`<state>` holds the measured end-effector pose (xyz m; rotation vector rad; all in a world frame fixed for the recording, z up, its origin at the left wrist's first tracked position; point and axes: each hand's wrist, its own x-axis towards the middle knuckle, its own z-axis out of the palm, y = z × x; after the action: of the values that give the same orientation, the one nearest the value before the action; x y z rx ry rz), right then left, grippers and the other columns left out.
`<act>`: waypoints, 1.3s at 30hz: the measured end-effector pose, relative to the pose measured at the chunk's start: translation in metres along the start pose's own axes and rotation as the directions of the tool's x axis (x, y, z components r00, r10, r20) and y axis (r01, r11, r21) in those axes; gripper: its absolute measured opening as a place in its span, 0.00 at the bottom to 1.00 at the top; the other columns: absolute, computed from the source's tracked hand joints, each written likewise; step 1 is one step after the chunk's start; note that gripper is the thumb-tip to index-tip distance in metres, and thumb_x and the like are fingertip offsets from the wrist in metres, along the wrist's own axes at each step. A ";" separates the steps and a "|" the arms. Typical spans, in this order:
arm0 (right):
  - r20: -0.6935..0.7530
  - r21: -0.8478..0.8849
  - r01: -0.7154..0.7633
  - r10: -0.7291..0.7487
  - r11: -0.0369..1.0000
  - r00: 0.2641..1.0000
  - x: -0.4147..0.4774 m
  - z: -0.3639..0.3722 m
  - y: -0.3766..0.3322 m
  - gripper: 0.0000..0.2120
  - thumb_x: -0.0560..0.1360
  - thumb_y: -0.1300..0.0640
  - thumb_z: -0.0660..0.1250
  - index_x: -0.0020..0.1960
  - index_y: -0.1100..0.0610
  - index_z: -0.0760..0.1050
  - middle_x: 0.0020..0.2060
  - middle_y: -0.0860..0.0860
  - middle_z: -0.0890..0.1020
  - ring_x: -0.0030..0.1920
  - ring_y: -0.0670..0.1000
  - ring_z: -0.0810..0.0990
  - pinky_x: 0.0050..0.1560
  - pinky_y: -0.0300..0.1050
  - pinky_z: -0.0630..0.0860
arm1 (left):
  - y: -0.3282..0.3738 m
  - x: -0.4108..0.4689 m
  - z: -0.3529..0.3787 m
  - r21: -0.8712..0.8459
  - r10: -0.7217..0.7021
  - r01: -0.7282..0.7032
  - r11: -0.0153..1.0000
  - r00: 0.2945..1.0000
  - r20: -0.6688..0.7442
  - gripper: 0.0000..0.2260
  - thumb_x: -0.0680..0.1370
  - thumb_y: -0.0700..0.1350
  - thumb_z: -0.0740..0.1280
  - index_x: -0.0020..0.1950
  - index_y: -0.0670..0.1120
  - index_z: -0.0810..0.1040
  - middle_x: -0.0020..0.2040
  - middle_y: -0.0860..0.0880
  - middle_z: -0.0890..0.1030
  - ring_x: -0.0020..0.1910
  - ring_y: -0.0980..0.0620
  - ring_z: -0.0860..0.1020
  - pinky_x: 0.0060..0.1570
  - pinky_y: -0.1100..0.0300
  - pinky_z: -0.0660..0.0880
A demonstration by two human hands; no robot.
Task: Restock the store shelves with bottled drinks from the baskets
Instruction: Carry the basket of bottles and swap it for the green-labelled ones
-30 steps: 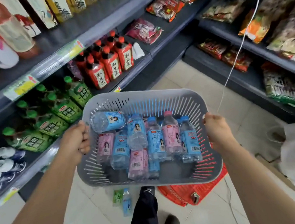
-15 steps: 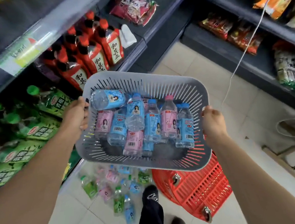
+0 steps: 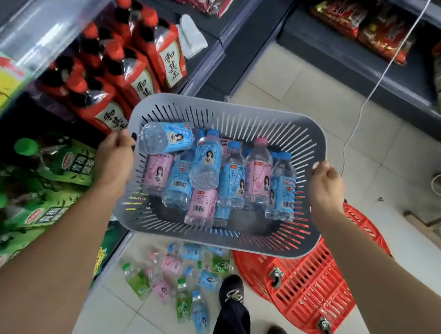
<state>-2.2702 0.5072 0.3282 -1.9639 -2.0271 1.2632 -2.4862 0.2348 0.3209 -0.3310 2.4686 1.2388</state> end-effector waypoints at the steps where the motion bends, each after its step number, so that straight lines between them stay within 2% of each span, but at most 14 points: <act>1: -0.011 -0.016 -0.002 0.002 1.000 1.000 -0.001 0.001 -0.001 0.25 0.81 0.45 0.45 0.56 0.61 0.73 0.52 0.61 0.80 0.52 0.62 0.79 0.57 0.61 0.76 | 0.000 -0.001 0.000 0.047 0.030 -0.030 0.998 0.999 -0.018 0.16 0.79 0.59 0.54 0.48 0.48 0.73 0.34 0.42 0.75 0.31 0.41 0.71 0.31 0.55 0.69; 2: -0.017 -0.035 -0.004 0.003 0.999 1.000 -0.003 0.001 -0.004 0.25 0.82 0.45 0.45 0.57 0.61 0.73 0.53 0.61 0.79 0.52 0.62 0.79 0.57 0.62 0.75 | 0.000 -0.001 0.001 0.112 0.062 -0.058 0.992 0.998 -0.030 0.17 0.79 0.58 0.52 0.50 0.48 0.74 0.41 0.38 0.78 0.38 0.36 0.76 0.38 0.49 0.74; 4: 0.000 -0.083 0.000 0.000 0.997 1.000 -0.008 -0.003 -0.009 0.23 0.82 0.46 0.45 0.56 0.61 0.72 0.53 0.61 0.79 0.52 0.63 0.78 0.57 0.62 0.75 | 0.006 -0.004 -0.001 0.258 0.096 -0.084 0.962 0.995 -0.032 0.19 0.82 0.55 0.50 0.58 0.46 0.75 0.55 0.39 0.79 0.53 0.37 0.77 0.53 0.46 0.73; 6: 0.052 -0.144 0.004 0.004 0.990 0.999 -0.011 -0.007 -0.014 0.19 0.83 0.48 0.47 0.54 0.60 0.70 0.50 0.60 0.77 0.49 0.61 0.77 0.54 0.58 0.76 | 0.012 -0.002 -0.003 0.357 0.055 -0.060 0.932 0.998 0.024 0.20 0.82 0.54 0.49 0.64 0.45 0.73 0.61 0.39 0.77 0.59 0.38 0.75 0.60 0.46 0.72; 10: 0.196 -0.382 0.101 -0.027 0.919 0.980 -0.015 -0.023 -0.021 0.17 0.81 0.48 0.51 0.56 0.61 0.68 0.48 0.58 0.77 0.46 0.59 0.78 0.47 0.51 0.76 | 0.030 -0.013 -0.019 0.552 -0.002 -0.099 0.828 0.984 0.179 0.17 0.83 0.51 0.51 0.58 0.42 0.73 0.54 0.38 0.78 0.51 0.41 0.77 0.52 0.52 0.72; 13: 0.247 -0.560 0.191 -0.058 0.806 0.967 -0.026 -0.036 -0.030 0.22 0.78 0.47 0.60 0.62 0.62 0.68 0.53 0.59 0.78 0.52 0.60 0.79 0.54 0.54 0.78 | 0.041 -0.038 -0.032 0.694 0.080 -0.208 0.689 0.974 0.212 0.12 0.81 0.45 0.56 0.49 0.38 0.75 0.46 0.40 0.77 0.44 0.42 0.76 0.44 0.53 0.72; 15: 0.264 -0.695 0.273 -0.118 0.665 0.957 -0.041 -0.047 -0.037 0.26 0.76 0.45 0.63 0.66 0.61 0.67 0.60 0.59 0.74 0.60 0.59 0.75 0.59 0.53 0.75 | 0.044 -0.056 -0.042 0.742 0.124 -0.256 0.620 0.965 0.230 0.10 0.80 0.46 0.60 0.46 0.41 0.76 0.42 0.43 0.77 0.42 0.44 0.76 0.41 0.54 0.73; 20: 0.430 -0.793 0.505 -0.274 0.341 0.860 -0.081 -0.068 -0.052 0.24 0.76 0.48 0.64 0.69 0.56 0.67 0.65 0.56 0.72 0.65 0.56 0.70 0.63 0.52 0.70 | 0.051 -0.111 -0.073 0.810 0.153 -0.263 0.524 0.965 0.214 0.12 0.79 0.48 0.61 0.58 0.45 0.77 0.54 0.44 0.78 0.53 0.43 0.77 0.50 0.51 0.77; 26: 0.641 -0.677 0.732 -0.426 0.079 0.638 -0.151 -0.099 -0.075 0.21 0.77 0.48 0.60 0.68 0.53 0.69 0.60 0.53 0.78 0.64 0.56 0.74 0.63 0.50 0.69 | 0.063 -0.215 -0.123 0.803 0.178 -0.205 0.560 0.976 0.124 0.17 0.80 0.49 0.61 0.66 0.45 0.73 0.61 0.43 0.77 0.59 0.42 0.76 0.53 0.51 0.76; 30: 0.764 -0.470 0.862 -0.577 -0.190 0.289 -0.250 -0.161 -0.069 0.16 0.77 0.45 0.57 0.60 0.50 0.75 0.56 0.50 0.80 0.60 0.55 0.76 0.60 0.51 0.65 | 0.054 -0.360 -0.188 0.804 0.282 -0.095 0.588 0.955 -0.094 0.17 0.80 0.51 0.61 0.66 0.45 0.73 0.60 0.44 0.77 0.58 0.42 0.76 0.53 0.50 0.76; 33: 0.796 -0.400 0.884 -0.569 -0.241 0.205 -0.271 -0.163 -0.075 0.17 0.79 0.44 0.57 0.62 0.51 0.73 0.56 0.52 0.80 0.58 0.55 0.76 0.59 0.51 0.66 | 0.053 -0.376 -0.188 0.812 0.304 -0.097 0.576 0.947 -0.102 0.14 0.80 0.50 0.60 0.63 0.46 0.74 0.56 0.46 0.77 0.54 0.44 0.77 0.45 0.53 0.75; 35: 0.793 -0.363 0.896 -0.589 -0.254 0.155 -0.284 -0.169 -0.082 0.15 0.79 0.46 0.57 0.59 0.53 0.73 0.51 0.52 0.80 0.56 0.56 0.76 0.59 0.51 0.66 | 0.055 -0.391 -0.193 0.807 0.313 -0.091 0.583 0.942 -0.120 0.14 0.80 0.50 0.60 0.63 0.46 0.75 0.57 0.47 0.77 0.56 0.44 0.77 0.48 0.52 0.76; 37: 0.778 -0.296 0.903 -0.627 -0.312 0.038 -0.313 -0.184 -0.079 0.13 0.79 0.46 0.58 0.55 0.53 0.73 0.45 0.51 0.79 0.53 0.56 0.76 0.60 0.52 0.68 | 0.052 -0.430 -0.213 0.803 0.310 -0.028 0.596 0.930 -0.197 0.15 0.80 0.51 0.60 0.64 0.47 0.74 0.59 0.47 0.77 0.57 0.44 0.77 0.50 0.51 0.76; 39: 0.765 -0.227 0.899 -0.639 -0.374 -0.073 -0.350 -0.197 -0.074 0.17 0.79 0.44 0.59 0.60 0.54 0.73 0.50 0.53 0.80 0.56 0.57 0.76 0.62 0.54 0.69 | 0.043 -0.471 -0.240 0.802 0.327 0.028 0.597 0.904 -0.275 0.14 0.80 0.51 0.60 0.62 0.47 0.74 0.58 0.47 0.77 0.57 0.44 0.76 0.49 0.51 0.76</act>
<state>-2.1541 0.3180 0.6714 0.5918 -3.2100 0.0870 -2.1244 0.0892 0.6796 -0.1153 3.1513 -0.0359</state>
